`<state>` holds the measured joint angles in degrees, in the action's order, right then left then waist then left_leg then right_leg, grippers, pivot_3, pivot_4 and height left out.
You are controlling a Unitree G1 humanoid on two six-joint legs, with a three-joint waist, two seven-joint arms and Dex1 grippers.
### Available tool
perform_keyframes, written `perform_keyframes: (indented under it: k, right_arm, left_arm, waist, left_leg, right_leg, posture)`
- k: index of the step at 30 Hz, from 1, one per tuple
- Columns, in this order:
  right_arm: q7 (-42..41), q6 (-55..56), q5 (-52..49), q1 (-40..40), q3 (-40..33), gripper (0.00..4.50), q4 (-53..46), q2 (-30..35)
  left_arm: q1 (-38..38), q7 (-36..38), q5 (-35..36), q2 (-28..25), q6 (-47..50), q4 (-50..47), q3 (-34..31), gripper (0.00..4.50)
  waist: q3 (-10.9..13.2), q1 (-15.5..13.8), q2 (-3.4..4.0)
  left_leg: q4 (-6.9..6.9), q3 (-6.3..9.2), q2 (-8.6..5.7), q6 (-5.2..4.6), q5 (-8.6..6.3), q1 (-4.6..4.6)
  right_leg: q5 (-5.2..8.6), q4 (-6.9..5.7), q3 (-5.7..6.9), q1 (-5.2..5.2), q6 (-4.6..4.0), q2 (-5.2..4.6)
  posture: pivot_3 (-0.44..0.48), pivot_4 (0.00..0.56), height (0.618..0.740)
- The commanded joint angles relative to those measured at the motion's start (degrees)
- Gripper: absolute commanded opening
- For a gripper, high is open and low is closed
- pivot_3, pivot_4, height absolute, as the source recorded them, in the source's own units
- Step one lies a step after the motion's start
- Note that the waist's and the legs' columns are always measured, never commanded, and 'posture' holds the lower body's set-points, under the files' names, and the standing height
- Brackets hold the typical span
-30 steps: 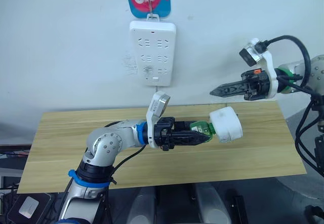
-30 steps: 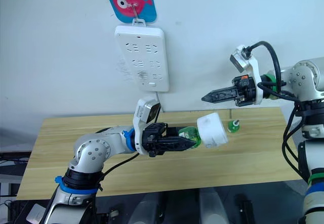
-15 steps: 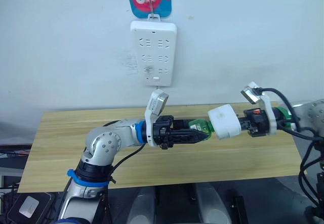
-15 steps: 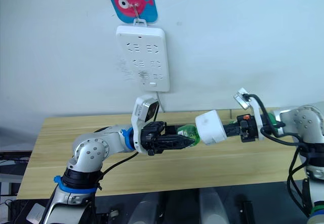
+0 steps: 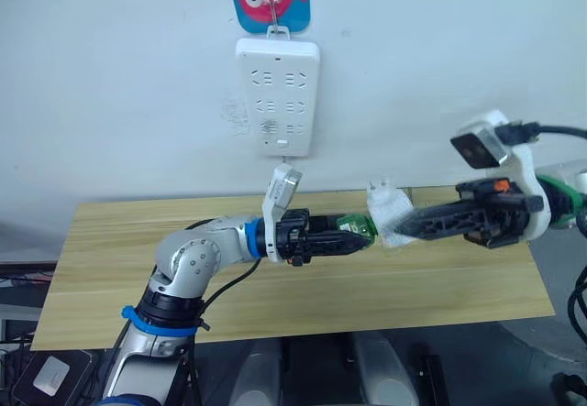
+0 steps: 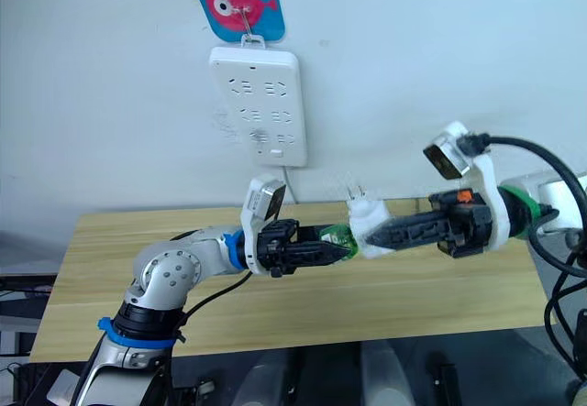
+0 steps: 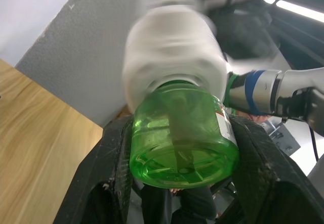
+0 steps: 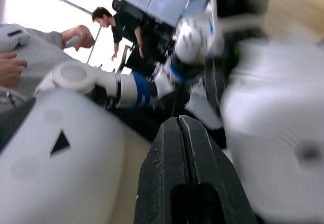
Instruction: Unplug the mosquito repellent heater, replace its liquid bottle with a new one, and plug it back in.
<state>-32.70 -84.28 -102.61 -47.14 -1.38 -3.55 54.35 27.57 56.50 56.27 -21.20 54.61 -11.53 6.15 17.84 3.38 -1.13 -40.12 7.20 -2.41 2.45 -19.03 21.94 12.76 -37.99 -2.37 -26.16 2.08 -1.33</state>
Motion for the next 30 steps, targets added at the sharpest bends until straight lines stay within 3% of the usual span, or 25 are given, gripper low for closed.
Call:
perform_keyframes:
  k: [1, 7, 11, 15, 23, 30]
  right_arm:
    - [7.8, 4.2, -0.6, -3.4, 1.4, 0.03, 1.7, -2.4]
    - [6.4, 4.3, 12.2, -8.6, 2.6, 0.03, 7.7, -5.8]
    - [-2.6, 6.0, 25.1, -4.7, 6.3, 0.03, 6.1, -4.1]
    - [-10.1, 6.3, 31.3, -0.1, 7.5, 0.03, 2.9, -2.5]
    - [-18.5, -5.7, 19.5, 5.0, 0.5, 0.03, -4.5, 2.4]
    - [-13.9, -7.7, 10.5, 4.9, -0.9, 0.03, -3.1, 2.5]
  left_arm:
    - [-0.2, 1.6, 0.5, 0.3, -0.4, -2.2, 0.8, 2.24]
    - [-0.5, 2.2, 1.5, 0.0, 0.3, -3.1, 0.9, 2.24]
    - [-0.4, 2.2, 2.5, 0.1, 1.0, -3.7, 0.4, 2.24]
    - [-0.2, 1.2, 3.1, 0.6, 1.4, -3.7, -0.6, 2.24]
    - [-1.1, -0.8, -0.5, -0.1, -0.5, -1.7, -0.4, 2.24]
    - [0.0, -1.0, -3.0, 0.2, -2.6, 0.3, 1.1, 2.24]
  waist:
    - [0.0, 0.0, 0.00]
    - [0.0, -0.1, 0.00]
    - [0.0, -0.3, 0.00]
    - [0.0, -0.1, 0.00]
    - [0.0, -0.1, 0.00]
    - [0.0, -0.1, 0.00]
  left_leg:
    - [0.00, -0.01, 0.00, 0.00, 0.00, 0.00]
    - [0.01, 0.00, 0.00, 0.00, 0.00, 0.06]
    - [0.01, 0.07, -0.01, 0.00, 0.00, 0.09]
    - [0.00, 0.03, -0.01, -0.01, 0.00, 0.09]
    - [0.00, 0.09, 0.02, -0.01, 0.00, 0.03]
    - [0.00, 0.05, 0.01, -0.01, 0.00, 0.02]
  right_leg:
    - [0.00, -0.01, 0.00, 0.00, 0.00, 0.00]
    - [0.00, 0.02, 0.00, -0.04, 0.00, 0.00]
    - [0.00, 0.05, 0.06, -0.03, 0.00, 0.00]
    - [0.00, 0.02, 0.01, -0.05, 0.00, 0.00]
    - [0.00, 0.00, 0.02, -0.02, 0.00, 0.02]
    - [0.00, 0.01, 0.03, -0.01, 0.00, 0.02]
  posture:
    - [-0.129, 0.282, 0.740]
    - [-0.131, 0.283, 0.740]
    - [-0.129, 0.283, 0.740]
    - [-0.114, 0.287, 0.740]
    - [-0.109, 0.292, 0.740]
    - [-0.124, 0.285, 0.740]
